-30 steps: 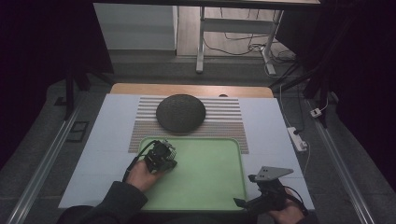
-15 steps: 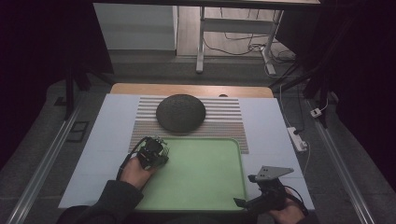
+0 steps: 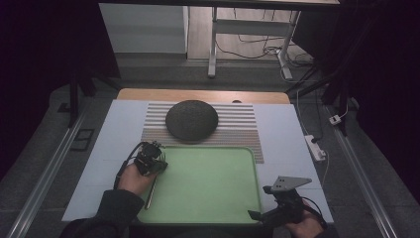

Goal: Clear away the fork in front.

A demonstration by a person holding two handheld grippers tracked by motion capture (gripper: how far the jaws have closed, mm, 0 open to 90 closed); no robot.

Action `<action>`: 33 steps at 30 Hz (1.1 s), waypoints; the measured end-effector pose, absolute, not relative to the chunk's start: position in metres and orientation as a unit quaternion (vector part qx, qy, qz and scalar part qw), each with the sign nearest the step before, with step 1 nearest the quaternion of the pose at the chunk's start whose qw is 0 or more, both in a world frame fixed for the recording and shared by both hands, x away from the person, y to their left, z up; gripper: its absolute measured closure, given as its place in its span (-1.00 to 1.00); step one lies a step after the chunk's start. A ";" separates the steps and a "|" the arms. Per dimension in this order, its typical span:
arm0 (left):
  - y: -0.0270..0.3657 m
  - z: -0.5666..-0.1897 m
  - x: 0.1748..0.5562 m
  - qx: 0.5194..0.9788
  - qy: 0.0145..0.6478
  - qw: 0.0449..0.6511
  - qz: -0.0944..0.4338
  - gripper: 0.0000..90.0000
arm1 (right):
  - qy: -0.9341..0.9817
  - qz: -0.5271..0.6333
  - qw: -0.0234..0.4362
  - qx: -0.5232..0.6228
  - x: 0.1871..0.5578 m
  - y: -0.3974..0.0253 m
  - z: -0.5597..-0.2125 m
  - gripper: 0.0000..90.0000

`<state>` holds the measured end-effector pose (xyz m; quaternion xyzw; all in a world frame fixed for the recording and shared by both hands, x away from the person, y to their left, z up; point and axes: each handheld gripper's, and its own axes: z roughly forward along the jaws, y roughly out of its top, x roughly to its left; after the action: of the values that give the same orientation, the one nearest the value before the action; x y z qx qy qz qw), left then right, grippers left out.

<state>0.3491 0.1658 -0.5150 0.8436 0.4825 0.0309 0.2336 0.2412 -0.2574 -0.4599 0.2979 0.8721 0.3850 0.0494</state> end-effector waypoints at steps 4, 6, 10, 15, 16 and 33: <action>0.170 -0.516 0.350 0.839 0.488 0.238 0.029 0.96 | 0.872 0.385 0.048 0.298 0.242 -0.257 -0.460 -0.95; 0.171 -0.515 0.350 0.838 0.490 0.240 0.024 0.90 | 0.872 0.385 0.048 0.299 0.242 -0.257 -0.460 -0.95; 0.171 -0.505 0.344 0.839 0.480 0.253 0.036 0.68 | 0.871 0.386 0.048 0.299 0.241 -0.258 -0.460 -0.95; 0.180 -0.487 0.328 0.832 0.457 0.310 0.044 0.15 | 0.870 0.387 0.049 0.302 0.241 -0.258 -0.460 -0.95; 0.183 -0.485 0.324 0.832 0.450 0.321 0.043 0.05 | 0.870 0.387 0.050 0.302 0.241 -0.258 -0.460 -0.95; 0.233 -0.465 0.244 0.804 0.421 0.418 0.041 -0.81 | 0.865 0.385 0.062 0.318 0.242 -0.260 -0.459 -0.95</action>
<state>0.2439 0.2334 -0.4653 0.8037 0.4215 0.0407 0.4181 0.2421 -0.2598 -0.4590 0.3176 0.8645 0.3845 0.0617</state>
